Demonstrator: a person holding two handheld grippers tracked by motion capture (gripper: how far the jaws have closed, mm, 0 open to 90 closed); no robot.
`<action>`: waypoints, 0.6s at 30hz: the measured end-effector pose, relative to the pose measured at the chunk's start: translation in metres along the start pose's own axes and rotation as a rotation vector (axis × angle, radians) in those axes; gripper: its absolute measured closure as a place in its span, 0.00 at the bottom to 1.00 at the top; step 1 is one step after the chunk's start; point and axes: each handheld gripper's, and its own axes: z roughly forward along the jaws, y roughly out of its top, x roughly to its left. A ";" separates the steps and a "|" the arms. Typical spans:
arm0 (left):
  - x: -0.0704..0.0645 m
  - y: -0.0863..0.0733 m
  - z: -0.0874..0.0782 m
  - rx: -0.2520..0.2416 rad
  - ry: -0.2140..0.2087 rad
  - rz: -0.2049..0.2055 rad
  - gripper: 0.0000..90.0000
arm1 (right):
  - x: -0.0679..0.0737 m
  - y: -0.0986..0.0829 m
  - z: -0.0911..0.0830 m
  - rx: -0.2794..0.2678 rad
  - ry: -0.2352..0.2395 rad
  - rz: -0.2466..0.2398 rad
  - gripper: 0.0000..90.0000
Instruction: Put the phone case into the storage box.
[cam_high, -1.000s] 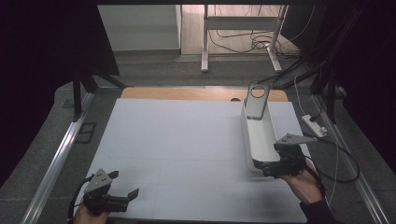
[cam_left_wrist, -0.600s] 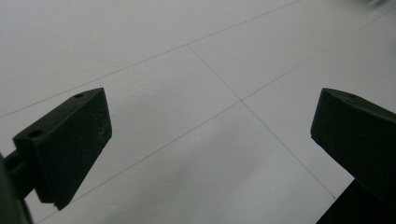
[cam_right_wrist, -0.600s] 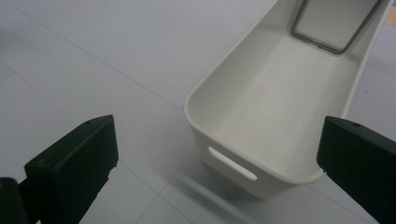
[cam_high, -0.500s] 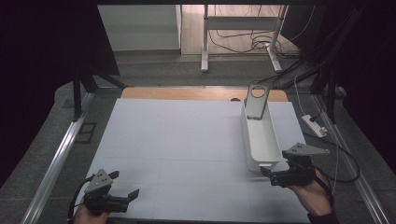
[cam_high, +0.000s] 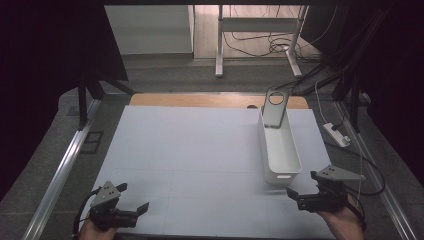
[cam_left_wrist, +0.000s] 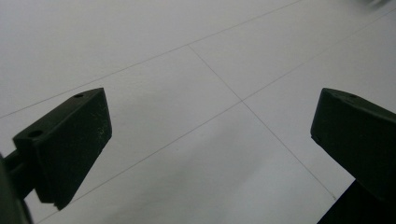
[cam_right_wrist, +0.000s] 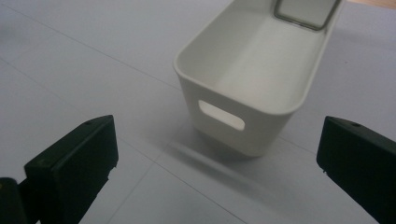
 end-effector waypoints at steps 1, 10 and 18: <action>0.000 0.000 0.000 0.000 0.000 0.000 0.00 | -0.001 -0.002 -0.001 0.005 -0.009 0.003 0.00; 0.000 0.000 0.000 0.001 -0.001 -0.006 0.00 | -0.007 -0.019 -0.010 -0.006 -0.031 0.039 0.00; 0.001 0.000 0.000 -0.003 0.001 -0.009 0.00 | -0.016 -0.033 -0.014 0.012 -0.059 0.070 0.00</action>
